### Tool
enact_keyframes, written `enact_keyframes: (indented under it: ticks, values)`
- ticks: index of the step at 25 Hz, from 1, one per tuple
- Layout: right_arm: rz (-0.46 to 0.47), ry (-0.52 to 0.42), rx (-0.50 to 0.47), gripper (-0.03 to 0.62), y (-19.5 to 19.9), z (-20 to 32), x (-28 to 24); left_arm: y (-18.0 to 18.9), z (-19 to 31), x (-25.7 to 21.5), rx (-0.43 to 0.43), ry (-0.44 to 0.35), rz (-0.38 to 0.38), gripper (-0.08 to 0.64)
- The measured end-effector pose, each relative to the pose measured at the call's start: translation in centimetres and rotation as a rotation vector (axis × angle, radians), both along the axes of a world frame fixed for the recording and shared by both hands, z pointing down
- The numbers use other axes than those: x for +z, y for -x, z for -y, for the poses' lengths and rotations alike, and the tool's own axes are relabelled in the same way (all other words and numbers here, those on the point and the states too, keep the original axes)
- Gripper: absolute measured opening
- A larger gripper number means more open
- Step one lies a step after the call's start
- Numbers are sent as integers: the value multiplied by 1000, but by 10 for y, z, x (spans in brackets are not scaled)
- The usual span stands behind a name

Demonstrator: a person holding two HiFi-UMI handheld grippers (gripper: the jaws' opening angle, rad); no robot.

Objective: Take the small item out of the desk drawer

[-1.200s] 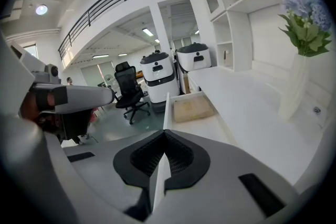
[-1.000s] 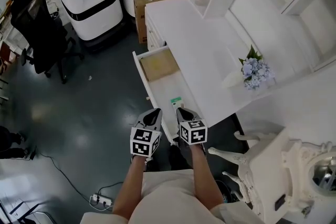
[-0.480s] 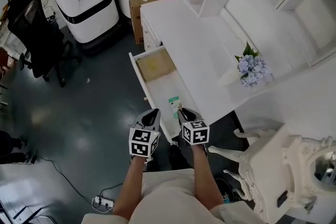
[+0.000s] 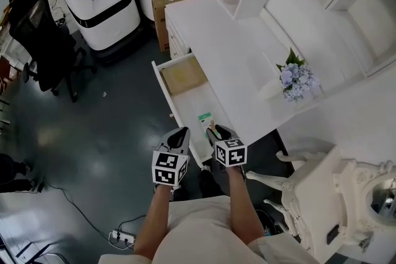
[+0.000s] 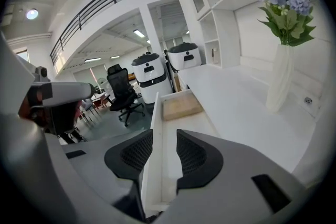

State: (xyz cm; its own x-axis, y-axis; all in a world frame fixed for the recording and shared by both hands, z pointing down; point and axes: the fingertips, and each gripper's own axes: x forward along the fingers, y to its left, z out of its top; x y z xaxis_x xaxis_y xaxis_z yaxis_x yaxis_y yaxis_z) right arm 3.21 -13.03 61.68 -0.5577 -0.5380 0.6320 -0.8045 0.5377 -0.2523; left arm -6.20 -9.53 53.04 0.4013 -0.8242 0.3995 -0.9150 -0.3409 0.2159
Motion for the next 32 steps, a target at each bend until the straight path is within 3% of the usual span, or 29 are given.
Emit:
enact_keyframes:
  ticks: [11, 32]
  values:
    - [-38, 62, -34, 241, -1, 23, 37, -18, 6, -13, 4, -23, 19, 17]
    - [-226, 185, -82, 264, -5, 46, 146, -16, 11, 12, -68, 30, 44, 17]
